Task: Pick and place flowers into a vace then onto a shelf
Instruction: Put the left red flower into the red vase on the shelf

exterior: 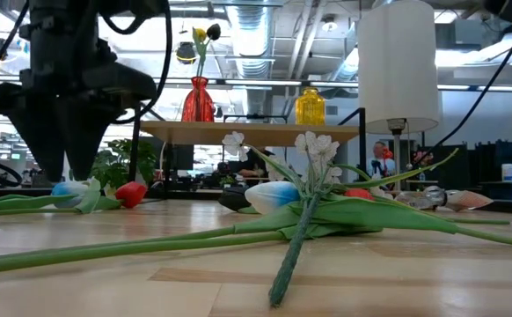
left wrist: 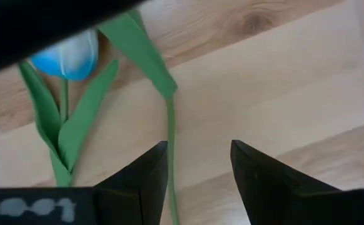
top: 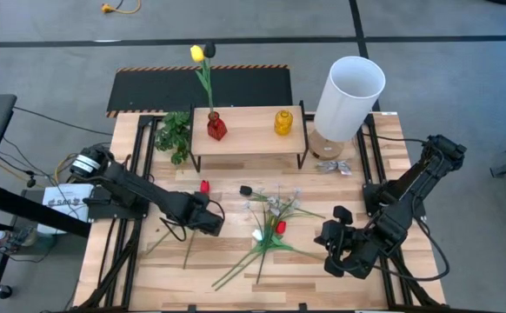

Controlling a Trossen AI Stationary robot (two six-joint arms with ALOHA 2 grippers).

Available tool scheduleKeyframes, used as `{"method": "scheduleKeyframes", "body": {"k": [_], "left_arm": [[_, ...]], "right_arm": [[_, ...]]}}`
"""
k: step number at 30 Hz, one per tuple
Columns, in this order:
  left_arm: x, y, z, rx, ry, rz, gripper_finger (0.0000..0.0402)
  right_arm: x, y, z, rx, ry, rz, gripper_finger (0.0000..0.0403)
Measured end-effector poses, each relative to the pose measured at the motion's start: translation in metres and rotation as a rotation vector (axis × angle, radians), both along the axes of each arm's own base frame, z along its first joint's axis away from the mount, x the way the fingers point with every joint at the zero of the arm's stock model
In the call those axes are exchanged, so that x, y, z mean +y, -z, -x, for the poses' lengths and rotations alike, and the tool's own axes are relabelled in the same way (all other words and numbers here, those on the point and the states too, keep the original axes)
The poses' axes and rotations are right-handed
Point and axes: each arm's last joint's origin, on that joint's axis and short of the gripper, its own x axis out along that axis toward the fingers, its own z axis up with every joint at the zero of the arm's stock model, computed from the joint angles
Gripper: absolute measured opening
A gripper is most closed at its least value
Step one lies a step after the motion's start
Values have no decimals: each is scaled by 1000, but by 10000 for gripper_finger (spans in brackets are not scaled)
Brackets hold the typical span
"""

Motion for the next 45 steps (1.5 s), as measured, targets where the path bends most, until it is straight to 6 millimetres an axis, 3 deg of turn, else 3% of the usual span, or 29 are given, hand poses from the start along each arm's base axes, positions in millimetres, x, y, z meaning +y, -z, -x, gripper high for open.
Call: {"method": "scheduleKeyframes", "body": {"k": [20, 38, 45], "left_arm": [[2, 15, -1, 67, 14, -92, 163], [-4, 33, -9, 94, 32, -36, 162], [-6, 36, -14, 81, 111, 2, 130]], "right_arm": [[0, 1, 0, 0, 3, 5, 0], [1, 1, 1, -4, -4, 10, 0], [0, 1, 1, -4, -13, 21, 0]]}}
